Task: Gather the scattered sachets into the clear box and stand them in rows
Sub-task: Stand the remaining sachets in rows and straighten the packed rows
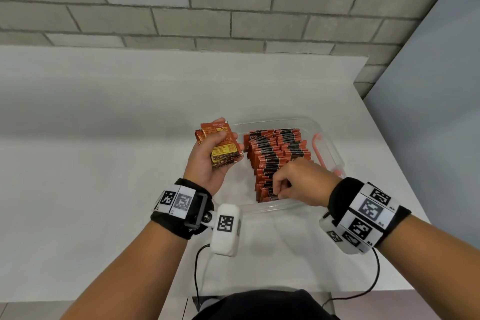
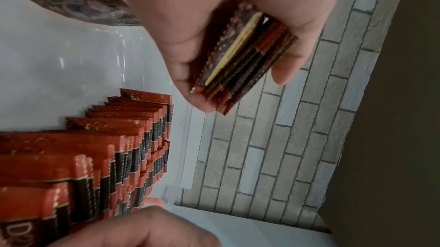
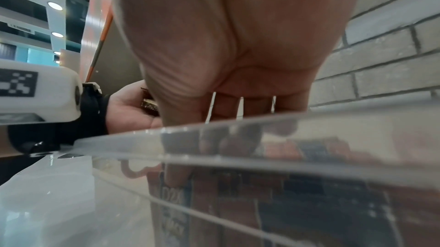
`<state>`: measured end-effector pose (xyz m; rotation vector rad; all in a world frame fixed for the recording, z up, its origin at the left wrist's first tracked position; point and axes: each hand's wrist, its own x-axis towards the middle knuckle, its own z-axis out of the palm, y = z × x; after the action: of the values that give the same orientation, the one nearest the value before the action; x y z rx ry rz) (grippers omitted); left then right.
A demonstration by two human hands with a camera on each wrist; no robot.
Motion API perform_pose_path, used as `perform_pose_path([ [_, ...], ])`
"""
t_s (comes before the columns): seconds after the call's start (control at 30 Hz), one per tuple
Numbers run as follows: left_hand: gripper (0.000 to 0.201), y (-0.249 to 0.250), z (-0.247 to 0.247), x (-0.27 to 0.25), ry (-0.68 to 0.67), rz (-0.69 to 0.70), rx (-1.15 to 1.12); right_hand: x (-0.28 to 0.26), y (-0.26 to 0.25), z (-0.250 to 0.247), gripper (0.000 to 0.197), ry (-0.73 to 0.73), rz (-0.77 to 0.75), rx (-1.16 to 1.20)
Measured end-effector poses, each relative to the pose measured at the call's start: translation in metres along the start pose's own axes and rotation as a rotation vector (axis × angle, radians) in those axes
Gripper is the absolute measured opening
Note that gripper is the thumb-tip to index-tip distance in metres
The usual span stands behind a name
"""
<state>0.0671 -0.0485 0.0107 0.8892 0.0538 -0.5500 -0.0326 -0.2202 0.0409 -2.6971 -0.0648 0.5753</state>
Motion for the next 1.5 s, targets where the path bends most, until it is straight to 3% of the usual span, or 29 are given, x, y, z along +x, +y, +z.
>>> perform_pose_path([
  [0.07, 0.029, 0.0, 0.002, -0.001, -0.005, -0.001, -0.014, 0.002, 0.001, 0.001, 0.008, -0.004, 0.009, -0.015],
  [0.2, 0.014, 0.002, 0.003, -0.001, -0.029, -0.012, -0.007, 0.003, 0.004, 0.003, 0.004, 0.03, 0.037, -0.02],
  [0.37, 0.026, 0.003, 0.004, -0.003, -0.101, -0.044, 0.027, 0.002, 0.01, 0.003, 0.022, 0.038, 0.056, 0.008],
  [0.43, 0.037, 0.004, 0.005, -0.003, -0.142, -0.053, 0.042, -0.002, 0.011, -0.003, 0.022, 0.074, 0.075, 0.16],
  [0.6, 0.045, 0.002, 0.015, -0.002, -0.263, -0.113, 0.066, -0.011, 0.013, -0.034, 0.012, 0.43, 0.073, 0.572],
  [0.83, 0.045, -0.006, 0.044, -0.003, -0.423, -0.164, 0.127, -0.015, -0.002, -0.04, 0.035, 0.362, -0.031, 0.819],
  [1.0, 0.056, -0.013, 0.042, -0.001, -0.439, -0.193, 0.101, -0.016, 0.003, -0.037, 0.038, 0.459, -0.04, 0.969],
  [1.1, 0.057, -0.017, 0.038, 0.0, -0.42, -0.21, 0.066, -0.018, 0.007, -0.039, 0.027, 0.641, -0.063, 0.996],
  [1.17, 0.066, -0.019, 0.037, 0.0, -0.375, -0.23, 0.017, -0.02, 0.009, -0.04, 0.025, 0.749, -0.14, 0.894],
  [1.23, 0.068, -0.018, 0.038, -0.001, -0.368, -0.232, -0.025, -0.02, 0.007, -0.038, 0.026, 0.707, -0.19, 0.747],
  [1.33, 0.045, -0.015, 0.041, 0.001, -0.323, -0.171, 0.006, -0.019, 0.005, -0.033, 0.032, 0.6, -0.148, 0.535],
  [1.43, 0.045, -0.013, 0.04, 0.004, -0.257, -0.117, 0.048, -0.02, 0.005, -0.034, 0.046, 0.606, -0.081, 0.646],
  [1.5, 0.048, -0.013, 0.04, 0.004, -0.222, -0.078, 0.05, -0.02, 0.004, -0.032, 0.038, 0.612, 0.018, 0.87],
])
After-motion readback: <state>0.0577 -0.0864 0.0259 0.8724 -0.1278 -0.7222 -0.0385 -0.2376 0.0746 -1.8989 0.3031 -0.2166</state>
